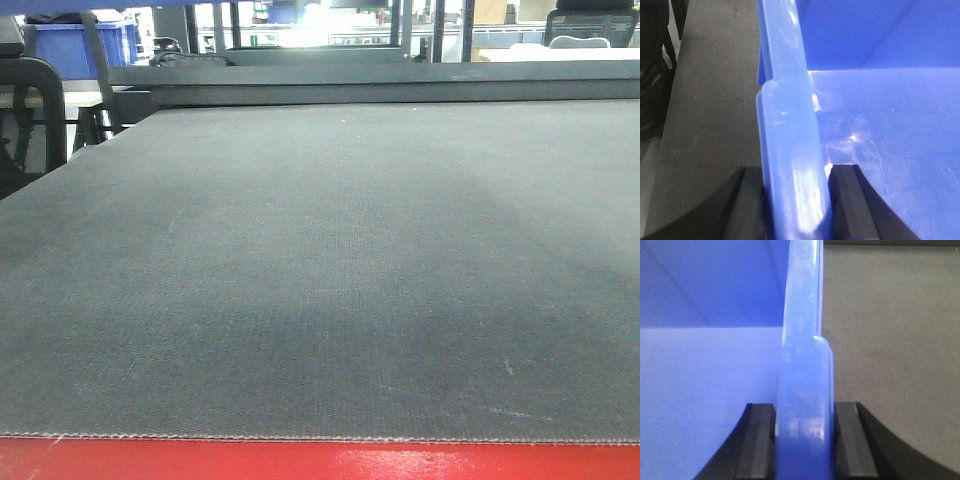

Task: Move blue bin to conveyor side
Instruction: 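Approach the grey felt tabletop holding the bin with both grippers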

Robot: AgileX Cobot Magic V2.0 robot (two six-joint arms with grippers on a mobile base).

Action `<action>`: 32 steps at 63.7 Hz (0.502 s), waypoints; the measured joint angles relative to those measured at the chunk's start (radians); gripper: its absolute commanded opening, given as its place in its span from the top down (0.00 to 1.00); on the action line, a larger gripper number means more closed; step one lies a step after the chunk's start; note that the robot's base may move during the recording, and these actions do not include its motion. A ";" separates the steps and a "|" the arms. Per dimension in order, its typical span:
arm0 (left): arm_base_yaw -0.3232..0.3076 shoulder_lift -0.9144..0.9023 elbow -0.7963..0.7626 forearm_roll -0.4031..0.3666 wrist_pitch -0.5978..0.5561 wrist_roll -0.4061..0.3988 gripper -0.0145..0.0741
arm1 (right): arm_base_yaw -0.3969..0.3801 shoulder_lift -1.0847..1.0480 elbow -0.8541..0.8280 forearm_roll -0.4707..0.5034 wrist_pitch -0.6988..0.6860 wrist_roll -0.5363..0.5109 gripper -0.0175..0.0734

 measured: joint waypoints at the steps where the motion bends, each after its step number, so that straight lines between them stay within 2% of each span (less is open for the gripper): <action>1: 0.000 0.000 0.000 0.000 -0.004 0.000 0.86 | 0.000 0.000 0.000 0.000 0.000 0.000 0.89; 32: 0.000 0.000 0.000 0.000 -0.034 0.000 0.86 | 0.000 0.000 0.000 0.000 0.001 0.000 0.89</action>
